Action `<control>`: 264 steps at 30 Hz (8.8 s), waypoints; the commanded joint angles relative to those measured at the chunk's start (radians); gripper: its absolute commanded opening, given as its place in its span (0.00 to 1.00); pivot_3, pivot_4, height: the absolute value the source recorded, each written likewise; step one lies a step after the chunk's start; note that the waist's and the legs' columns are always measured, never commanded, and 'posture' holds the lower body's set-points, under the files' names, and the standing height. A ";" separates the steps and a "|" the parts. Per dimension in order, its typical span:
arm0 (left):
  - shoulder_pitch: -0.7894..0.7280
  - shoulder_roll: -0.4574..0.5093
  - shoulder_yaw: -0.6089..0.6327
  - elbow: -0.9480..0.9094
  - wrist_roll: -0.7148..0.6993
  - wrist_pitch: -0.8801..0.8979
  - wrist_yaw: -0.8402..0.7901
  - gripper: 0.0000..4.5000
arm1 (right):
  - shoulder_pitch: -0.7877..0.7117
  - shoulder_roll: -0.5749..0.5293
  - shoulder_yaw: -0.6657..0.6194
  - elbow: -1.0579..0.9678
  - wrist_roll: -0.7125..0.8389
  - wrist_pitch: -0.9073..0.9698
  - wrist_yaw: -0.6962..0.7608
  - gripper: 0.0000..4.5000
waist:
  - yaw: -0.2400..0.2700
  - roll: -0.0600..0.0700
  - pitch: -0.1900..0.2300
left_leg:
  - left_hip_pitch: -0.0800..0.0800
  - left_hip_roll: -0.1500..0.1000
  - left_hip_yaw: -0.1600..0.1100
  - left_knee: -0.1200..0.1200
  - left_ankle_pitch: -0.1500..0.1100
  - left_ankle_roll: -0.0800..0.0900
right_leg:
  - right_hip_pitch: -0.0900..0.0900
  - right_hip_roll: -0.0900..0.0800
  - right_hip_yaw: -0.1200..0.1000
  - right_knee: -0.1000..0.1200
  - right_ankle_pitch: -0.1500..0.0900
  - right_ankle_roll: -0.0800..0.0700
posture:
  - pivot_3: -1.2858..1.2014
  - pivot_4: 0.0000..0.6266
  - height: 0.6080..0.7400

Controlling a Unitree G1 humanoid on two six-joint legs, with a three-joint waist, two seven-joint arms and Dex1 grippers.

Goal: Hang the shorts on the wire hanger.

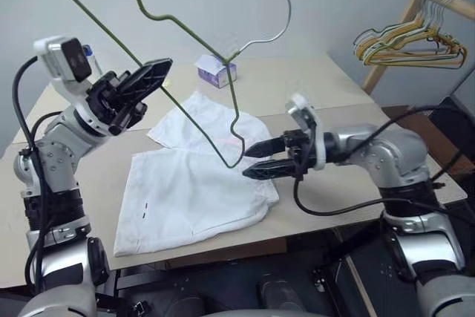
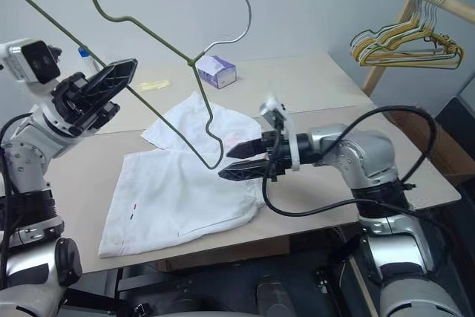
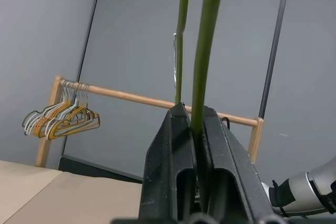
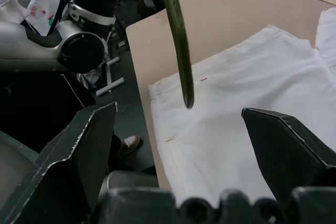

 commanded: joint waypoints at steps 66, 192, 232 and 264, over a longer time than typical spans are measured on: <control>0.228 0.173 -0.413 -0.075 0.731 -0.598 -0.247 0.99 | 0.706 -0.452 -0.418 -0.003 0.351 0.551 -0.233 0.00 | 0.012 0.001 0.001 | -0.006 0.001 0.013 0.001 -0.002 0.003 | 0.002 0.001 0.003 -0.004 -0.005 0.008 | 0.46 0.00 1.00; -0.409 0.226 -0.482 0.666 0.958 -0.904 -0.501 0.99 | -0.059 -0.067 0.211 0.248 -0.701 -0.498 0.080 0.00 | 0.031 0.002 0.001 | -0.002 0.000 0.012 0.004 -0.002 0.004 | -0.001 0.000 0.002 0.002 0.000 0.001 | 0.49 0.00 1.00; -0.625 0.129 -0.753 1.065 1.150 -1.135 -0.484 0.00 | -0.079 -0.056 0.248 0.222 -0.797 -0.622 0.014 0.13 | 0.018 0.002 0.001 | -0.023 -0.001 0.009 0.017 -0.003 0.005 | -0.019 0.000 0.000 0.008 0.001 0.002 | 0.48 0.00 1.00; -0.711 0.151 -0.563 1.118 1.226 -1.124 -0.413 0.00 | 0.188 0.246 -0.077 0.057 -0.439 -0.083 -0.392 0.89 | -0.013 0.002 0.000 | -0.024 -0.001 -0.001 0.019 -0.003 0.005 | -0.019 -0.002 -0.002 0.017 0.001 0.003 | 0.48 0.00 1.00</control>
